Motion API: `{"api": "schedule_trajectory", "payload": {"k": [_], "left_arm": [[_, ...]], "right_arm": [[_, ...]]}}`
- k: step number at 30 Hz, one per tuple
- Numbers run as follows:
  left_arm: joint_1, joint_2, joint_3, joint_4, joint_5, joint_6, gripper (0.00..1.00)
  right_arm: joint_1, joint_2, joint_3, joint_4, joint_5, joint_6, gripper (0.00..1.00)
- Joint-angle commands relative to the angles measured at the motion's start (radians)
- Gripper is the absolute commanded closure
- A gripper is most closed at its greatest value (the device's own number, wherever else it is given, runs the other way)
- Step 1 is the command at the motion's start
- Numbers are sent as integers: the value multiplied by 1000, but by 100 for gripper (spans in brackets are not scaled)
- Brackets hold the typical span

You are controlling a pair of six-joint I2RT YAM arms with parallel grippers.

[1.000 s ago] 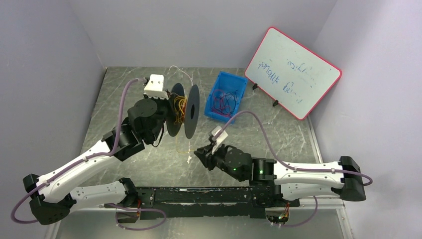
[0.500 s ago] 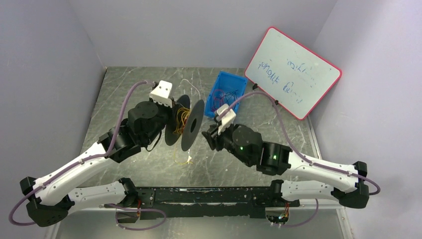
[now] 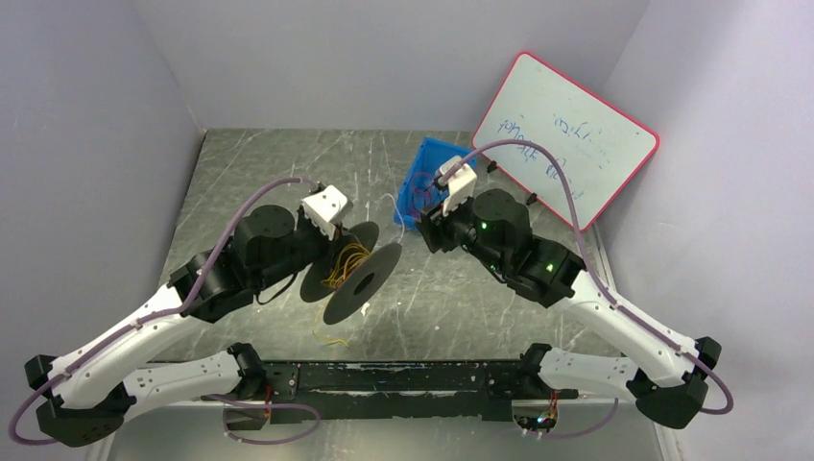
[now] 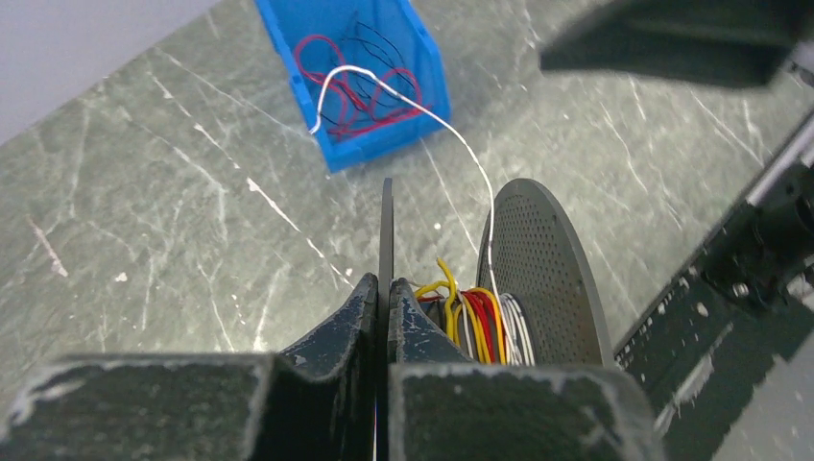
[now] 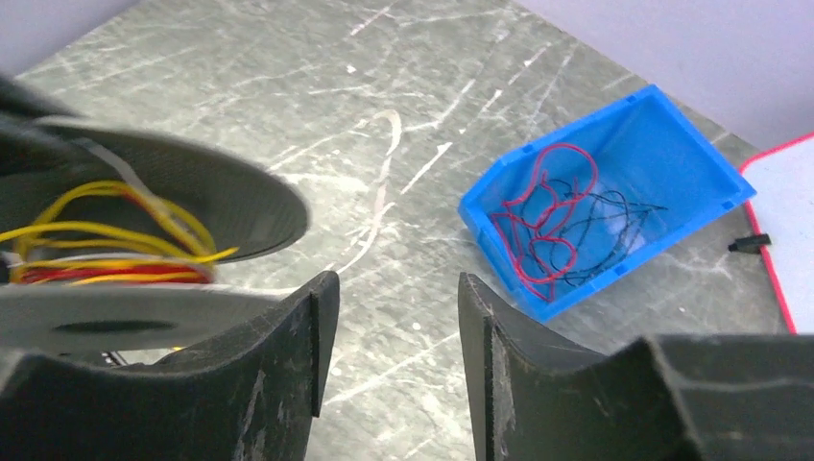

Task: Wrap the cables
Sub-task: Wrap the cable around the cable reel.

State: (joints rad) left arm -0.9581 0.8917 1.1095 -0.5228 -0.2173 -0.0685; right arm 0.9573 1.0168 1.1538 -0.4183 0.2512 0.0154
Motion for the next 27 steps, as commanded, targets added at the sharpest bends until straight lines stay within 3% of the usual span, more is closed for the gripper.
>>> {"api": "schedule_trajectory", "payload": {"k": [1, 6, 13, 27], "left_arm": [[4, -51, 12, -32, 180, 55, 93], [3, -70, 32, -98, 333, 97, 93], [4, -36, 56, -195, 474, 112, 93], [3, 24, 34, -200, 688, 105, 93]], "right_arm": [[-102, 12, 37, -56, -153, -34, 48], [-146, 1, 2, -32, -242, -22, 45], [-231, -43, -88, 58, -439, 182, 41], [-272, -165, -353, 105, -632, 442, 38]]}}
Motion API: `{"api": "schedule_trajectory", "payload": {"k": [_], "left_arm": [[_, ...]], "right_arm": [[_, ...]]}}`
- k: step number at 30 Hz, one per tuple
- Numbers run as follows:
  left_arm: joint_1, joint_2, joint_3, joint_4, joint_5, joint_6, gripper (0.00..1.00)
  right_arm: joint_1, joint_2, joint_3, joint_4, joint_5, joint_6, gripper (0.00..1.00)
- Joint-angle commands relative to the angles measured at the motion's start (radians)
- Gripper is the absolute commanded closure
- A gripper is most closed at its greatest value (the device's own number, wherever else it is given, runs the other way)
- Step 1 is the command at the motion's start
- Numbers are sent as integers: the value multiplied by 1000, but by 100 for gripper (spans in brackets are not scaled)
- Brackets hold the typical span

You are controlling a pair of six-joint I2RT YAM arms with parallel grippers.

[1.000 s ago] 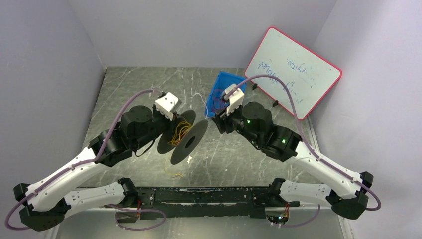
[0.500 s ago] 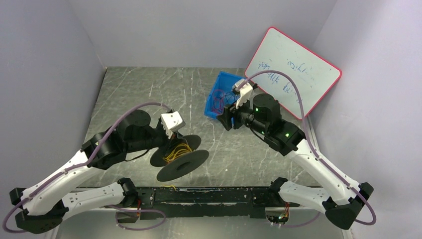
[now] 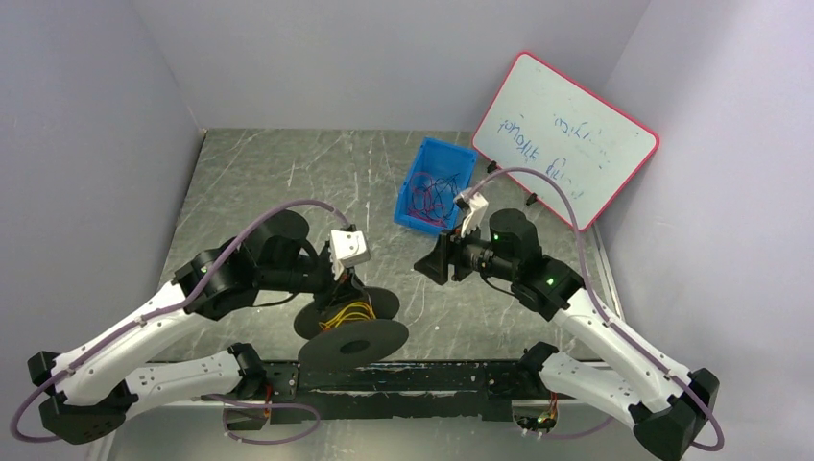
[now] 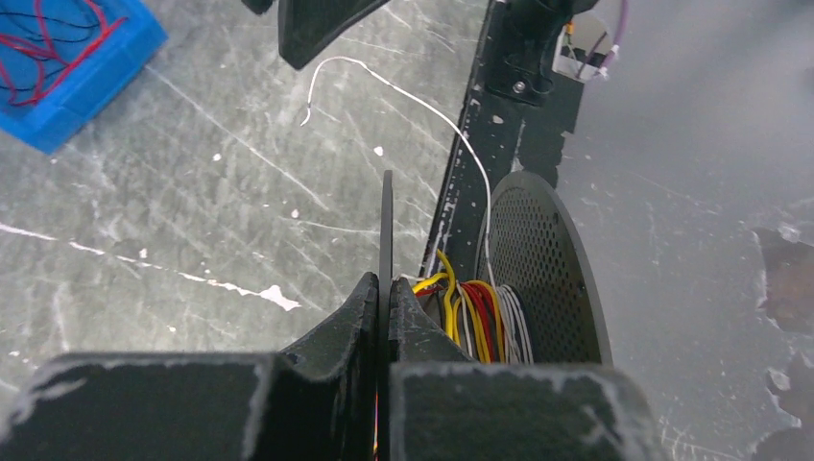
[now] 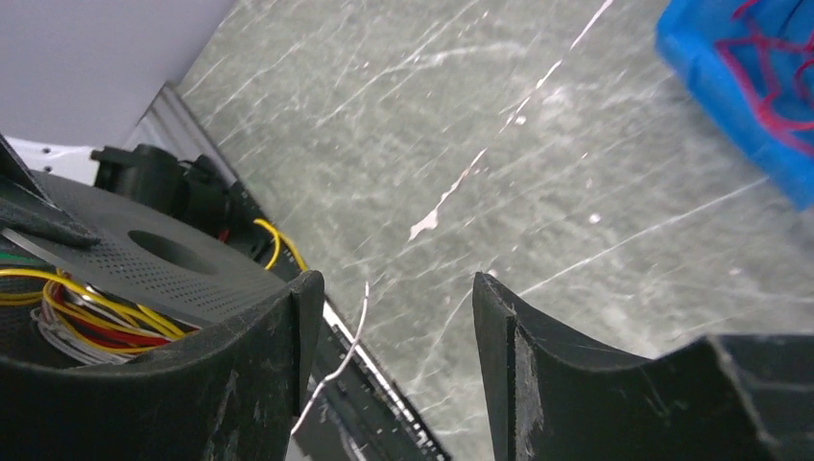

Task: Wrap the cables
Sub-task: Wrap the cable around the cable reel.

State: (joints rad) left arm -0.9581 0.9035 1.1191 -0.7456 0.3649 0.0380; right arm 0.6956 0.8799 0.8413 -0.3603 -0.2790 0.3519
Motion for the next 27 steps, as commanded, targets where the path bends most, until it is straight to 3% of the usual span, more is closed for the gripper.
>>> {"api": "schedule_trajectory", "payload": {"k": [1, 15, 27], "left_arm": [[4, 16, 25, 19, 115, 1, 93], [3, 23, 39, 4, 121, 3, 93], [4, 1, 26, 16, 108, 12, 93]], "right_arm": [[-10, -29, -49, 51, -117, 122, 38], [-16, 11, -106, 6, -277, 211, 47], [-16, 25, -129, 35, -304, 247, 67]]}}
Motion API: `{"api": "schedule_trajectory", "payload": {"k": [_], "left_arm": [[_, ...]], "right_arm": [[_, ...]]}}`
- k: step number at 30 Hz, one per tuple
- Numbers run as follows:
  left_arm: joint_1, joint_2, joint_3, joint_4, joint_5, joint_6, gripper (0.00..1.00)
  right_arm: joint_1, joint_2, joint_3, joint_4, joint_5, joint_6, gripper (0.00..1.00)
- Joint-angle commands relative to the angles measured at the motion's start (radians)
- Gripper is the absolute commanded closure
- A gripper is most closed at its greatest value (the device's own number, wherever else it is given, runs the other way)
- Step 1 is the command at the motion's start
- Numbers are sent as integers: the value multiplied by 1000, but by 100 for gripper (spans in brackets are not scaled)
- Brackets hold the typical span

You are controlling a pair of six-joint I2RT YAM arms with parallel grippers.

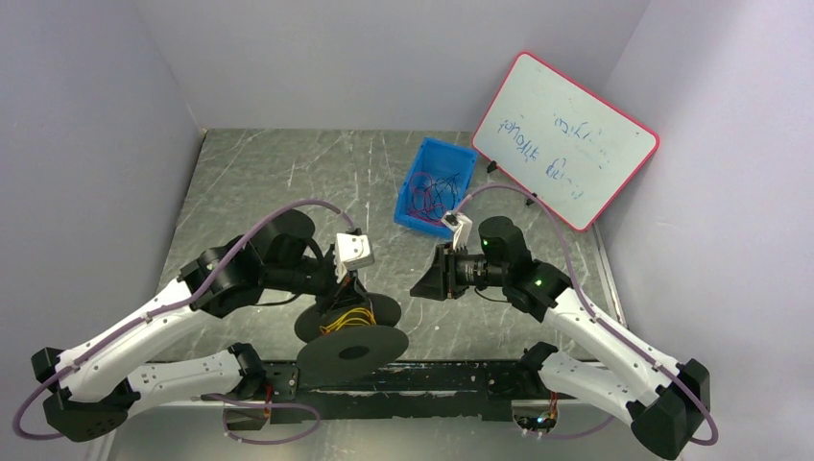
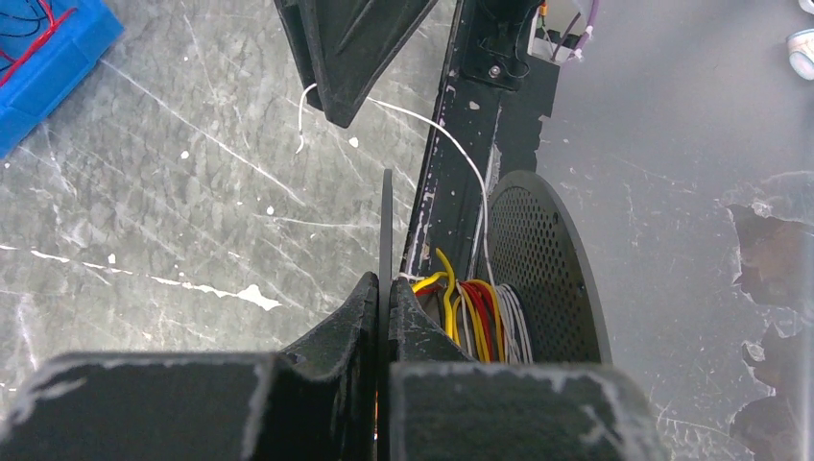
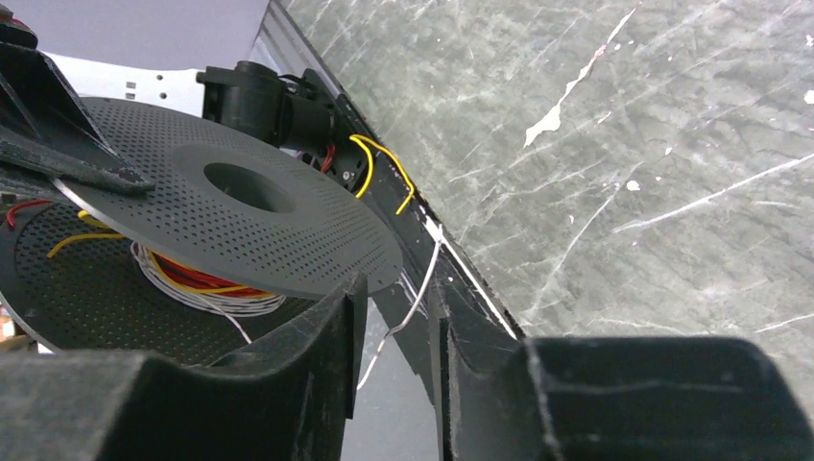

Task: Wrap the cables
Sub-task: Wrap the cable around the cable reel.

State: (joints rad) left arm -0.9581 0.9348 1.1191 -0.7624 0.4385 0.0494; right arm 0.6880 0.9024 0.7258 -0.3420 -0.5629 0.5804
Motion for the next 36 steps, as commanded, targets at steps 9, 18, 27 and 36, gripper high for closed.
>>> {"api": "schedule_trajectory", "payload": {"k": [9, 18, 27, 36], "left_arm": [[4, -49, 12, 51, 46, 7, 93], [4, -124, -15, 193, -71, -52, 93], [4, -137, -58, 387, -327, -190, 93], [7, -102, -46, 473, -629, -354, 93]], "right_arm": [[-8, 7, -14, 16, 7, 30, 100], [-10, -85, -69, 2, 207, 64, 100], [-8, -286, -240, 171, 341, 93, 100], [-7, -498, -533, 564, 334, 138, 100]]}}
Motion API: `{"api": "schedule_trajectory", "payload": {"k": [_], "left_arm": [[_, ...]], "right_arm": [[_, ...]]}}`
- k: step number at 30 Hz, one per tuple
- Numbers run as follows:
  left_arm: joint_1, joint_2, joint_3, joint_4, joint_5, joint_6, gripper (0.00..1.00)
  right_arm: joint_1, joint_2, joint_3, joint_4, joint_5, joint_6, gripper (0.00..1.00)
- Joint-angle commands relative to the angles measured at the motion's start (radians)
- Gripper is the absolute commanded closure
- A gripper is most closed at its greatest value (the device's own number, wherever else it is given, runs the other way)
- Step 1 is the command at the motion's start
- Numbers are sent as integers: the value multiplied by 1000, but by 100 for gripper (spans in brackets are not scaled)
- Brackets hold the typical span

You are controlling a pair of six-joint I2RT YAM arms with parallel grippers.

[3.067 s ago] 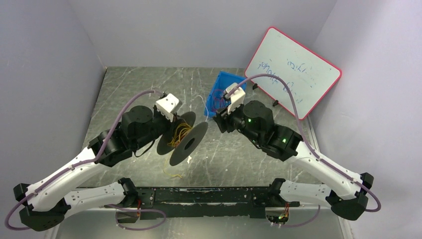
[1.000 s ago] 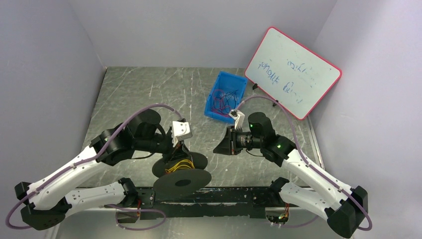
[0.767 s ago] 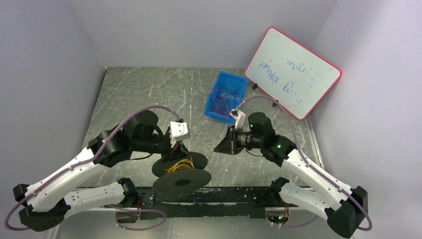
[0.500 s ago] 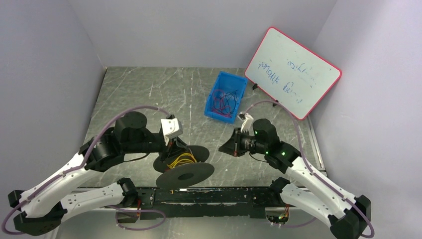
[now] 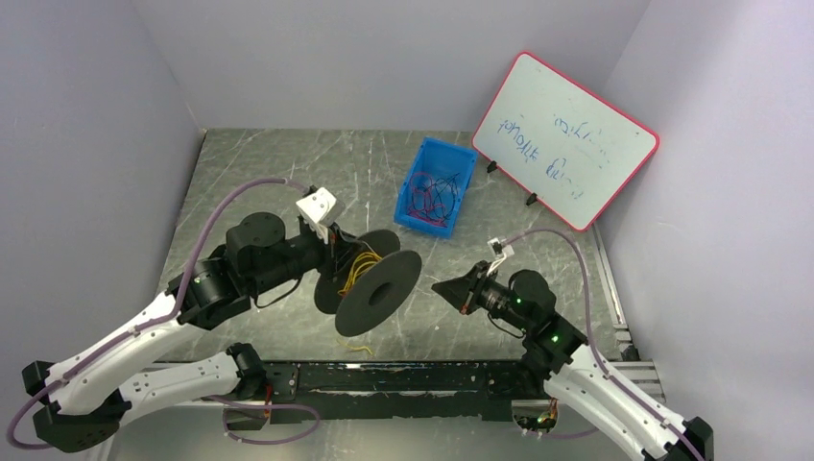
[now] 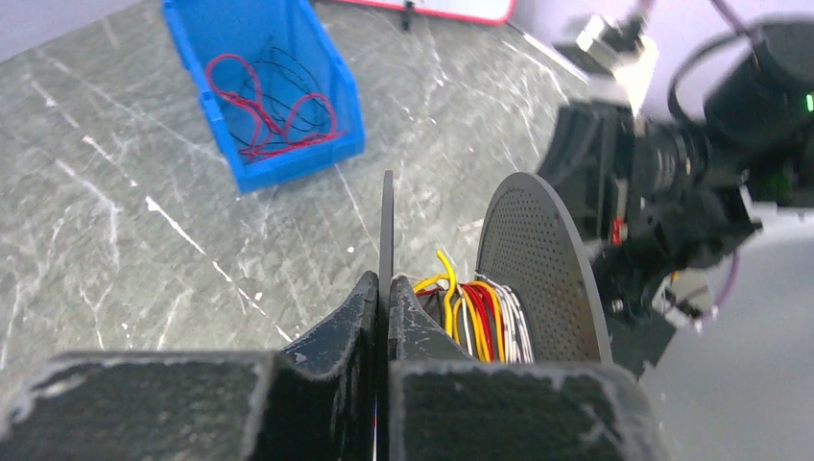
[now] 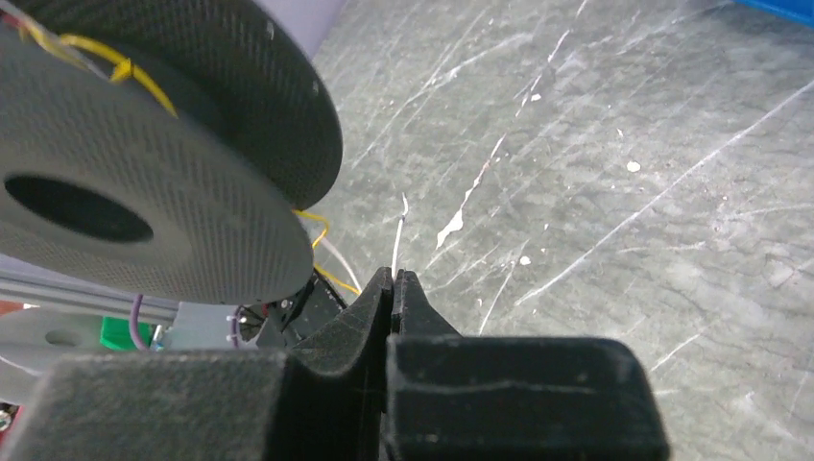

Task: Wrap the cables
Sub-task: Wrap the cable around the cable reel.

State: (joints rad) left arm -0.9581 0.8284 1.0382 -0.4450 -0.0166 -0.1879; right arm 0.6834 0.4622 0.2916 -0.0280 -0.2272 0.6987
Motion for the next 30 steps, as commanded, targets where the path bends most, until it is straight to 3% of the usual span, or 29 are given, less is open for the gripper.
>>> {"api": "schedule_trajectory", "payload": {"k": [1, 8, 23, 26, 30], "left_arm": [[7, 11, 38, 165, -197, -136, 93], [11, 55, 54, 206, -342, -290, 93], [28, 139, 147, 263, -436, -395, 93], [37, 141, 170, 259, -415, -396, 93], [55, 127, 211, 244, -379, -393, 93]], "right_arm": [[-2, -69, -128, 301, -13, 14, 100], [2, -59, -324, 742, -120, -65, 100], [67, 358, -391, 1417, -400, -555, 100], [125, 425, -379, 1473, -434, -686, 100], [212, 445, -323, 1361, -450, -899, 100]]}}
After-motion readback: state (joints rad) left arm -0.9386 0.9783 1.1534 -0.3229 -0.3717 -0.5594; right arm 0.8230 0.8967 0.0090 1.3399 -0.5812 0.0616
